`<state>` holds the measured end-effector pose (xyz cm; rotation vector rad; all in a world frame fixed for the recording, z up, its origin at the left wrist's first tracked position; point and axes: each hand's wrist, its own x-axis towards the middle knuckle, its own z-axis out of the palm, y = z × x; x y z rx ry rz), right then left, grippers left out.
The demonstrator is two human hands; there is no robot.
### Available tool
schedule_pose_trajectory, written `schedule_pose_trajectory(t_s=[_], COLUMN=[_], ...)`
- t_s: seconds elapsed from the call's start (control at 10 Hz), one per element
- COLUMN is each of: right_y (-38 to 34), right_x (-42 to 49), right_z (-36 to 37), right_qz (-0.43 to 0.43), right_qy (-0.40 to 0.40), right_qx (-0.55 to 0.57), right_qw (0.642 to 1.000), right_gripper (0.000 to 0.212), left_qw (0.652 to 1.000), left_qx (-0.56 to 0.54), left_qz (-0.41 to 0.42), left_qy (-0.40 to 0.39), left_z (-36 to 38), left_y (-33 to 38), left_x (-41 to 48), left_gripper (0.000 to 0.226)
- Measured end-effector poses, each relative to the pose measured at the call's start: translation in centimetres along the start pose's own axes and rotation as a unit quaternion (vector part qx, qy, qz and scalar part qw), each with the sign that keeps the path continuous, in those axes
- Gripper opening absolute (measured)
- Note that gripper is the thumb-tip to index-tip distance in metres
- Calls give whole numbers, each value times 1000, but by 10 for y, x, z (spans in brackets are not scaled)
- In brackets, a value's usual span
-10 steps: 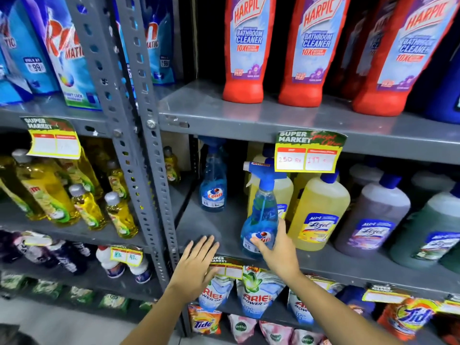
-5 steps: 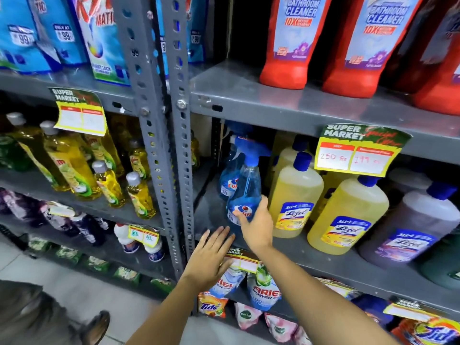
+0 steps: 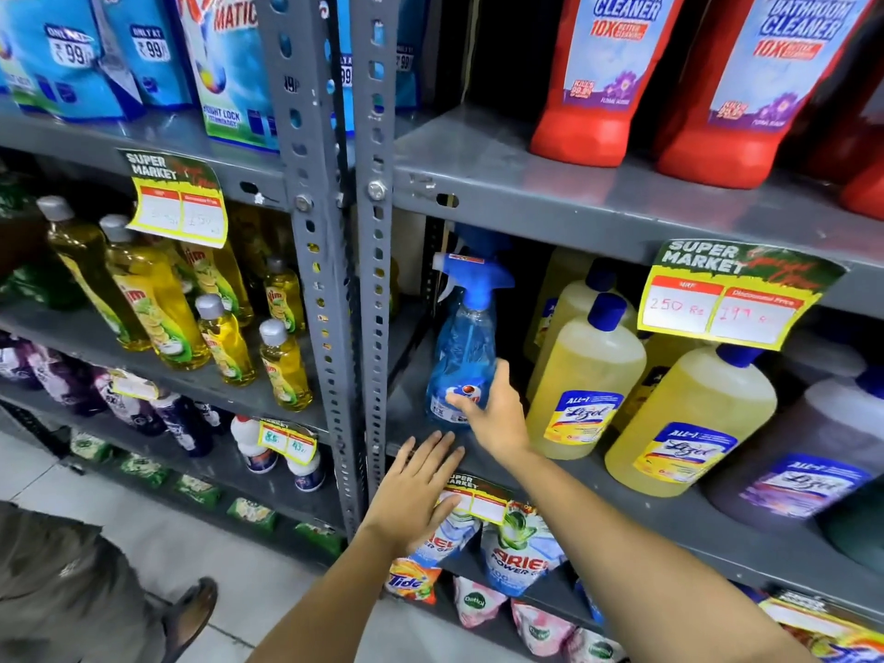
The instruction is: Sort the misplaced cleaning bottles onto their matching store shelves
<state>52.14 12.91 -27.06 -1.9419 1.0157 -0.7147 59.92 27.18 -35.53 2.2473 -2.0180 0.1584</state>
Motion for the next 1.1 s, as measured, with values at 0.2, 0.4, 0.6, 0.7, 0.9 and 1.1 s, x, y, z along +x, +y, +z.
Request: schedule_pose_trajectory(t_s=[0.2,0.4,0.6,0.7,0.9,1.1], right_y=[-2,-8,-10,-11,-10,-12], right_x=[-5,-9,-11,-12,-13,-16], right_z=[3,7,7,5,6,9], right_qz=[-2,-4,-2,7,11,11], right_qy=[15,29,26,22,18,18], right_qx=[-6,-19,-27,-36,-54,11], right_qw=[1000,999,999,999,998,1000], right_gripper=[58,60,60,60,63,72], left_qw=[1000,1000,1000,1000,999,998], left_qx=[-3,4,6,10,16,21], left_qz=[2,-4,0,-2,-11,-13], left_qy=[2,-14,-15,-26,-36,-52], left_z=[1,2,-1,-1,-2,-3], left_y=[3,3,2,3,7,3], left_x=[0,0,-1,-1,-1,-2], left_gripper=[63,65,65,66,68,70])
